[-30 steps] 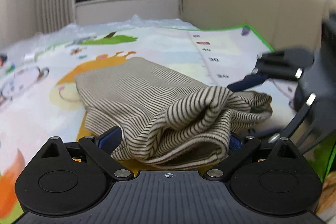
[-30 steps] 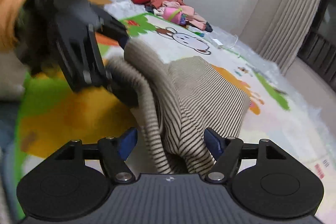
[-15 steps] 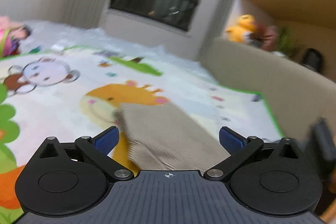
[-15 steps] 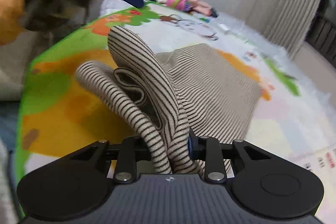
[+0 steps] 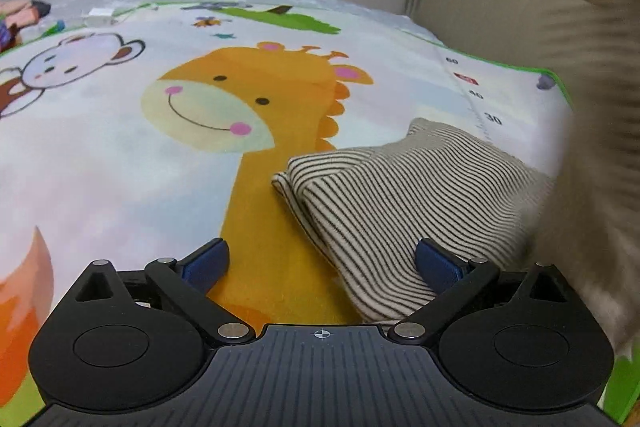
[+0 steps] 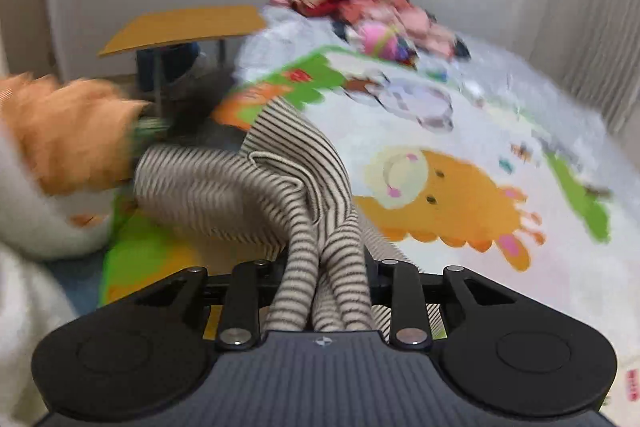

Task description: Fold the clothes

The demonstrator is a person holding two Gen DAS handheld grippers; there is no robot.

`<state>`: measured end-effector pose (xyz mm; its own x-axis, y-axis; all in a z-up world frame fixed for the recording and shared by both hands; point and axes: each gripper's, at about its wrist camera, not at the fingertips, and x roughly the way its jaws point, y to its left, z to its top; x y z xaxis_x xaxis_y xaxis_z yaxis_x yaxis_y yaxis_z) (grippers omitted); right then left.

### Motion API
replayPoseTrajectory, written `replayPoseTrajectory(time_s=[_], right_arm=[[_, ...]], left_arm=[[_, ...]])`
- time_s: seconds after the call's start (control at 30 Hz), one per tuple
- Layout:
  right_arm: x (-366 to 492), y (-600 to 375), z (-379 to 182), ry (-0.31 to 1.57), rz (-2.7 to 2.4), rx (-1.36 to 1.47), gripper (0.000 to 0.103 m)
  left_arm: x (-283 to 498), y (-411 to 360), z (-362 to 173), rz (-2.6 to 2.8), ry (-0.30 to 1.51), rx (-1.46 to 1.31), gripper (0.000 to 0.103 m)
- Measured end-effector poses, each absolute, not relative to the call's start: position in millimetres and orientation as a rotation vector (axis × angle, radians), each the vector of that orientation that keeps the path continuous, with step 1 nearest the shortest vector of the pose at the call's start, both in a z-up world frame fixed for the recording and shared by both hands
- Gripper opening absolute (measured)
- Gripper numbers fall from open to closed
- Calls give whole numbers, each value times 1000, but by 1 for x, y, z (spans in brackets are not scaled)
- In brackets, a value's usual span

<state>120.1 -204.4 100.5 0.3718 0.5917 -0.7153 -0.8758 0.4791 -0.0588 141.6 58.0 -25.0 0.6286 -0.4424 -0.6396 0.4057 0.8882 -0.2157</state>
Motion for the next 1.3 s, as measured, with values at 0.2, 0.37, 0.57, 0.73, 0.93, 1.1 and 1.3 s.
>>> replayPoseTrajectory(time_s=[0.2, 0.37, 0.57, 0.73, 0.93, 1.1, 1.3], right_arm=[[203, -197, 44, 819, 910, -301, 65], [206, -212, 37, 821, 866, -223, 81], [187, -240, 33, 795, 772, -136, 83], [168, -281, 30, 792, 615, -39, 85], [136, -264, 92, 498, 649, -42, 43], [164, -233, 65, 537, 649, -19, 43], [198, -253, 0, 702, 480, 93, 52]], left_arm=[[125, 92, -11, -418, 716, -102, 99], [99, 113, 42, -449, 530, -225, 99], [107, 55, 49, -681, 488, -271, 99], [135, 25, 9, -626, 615, -260, 99], [139, 8, 8, -604, 621, -151, 103], [129, 7, 8, -587, 607, -113, 103], [112, 32, 27, -538, 564, -143, 103]])
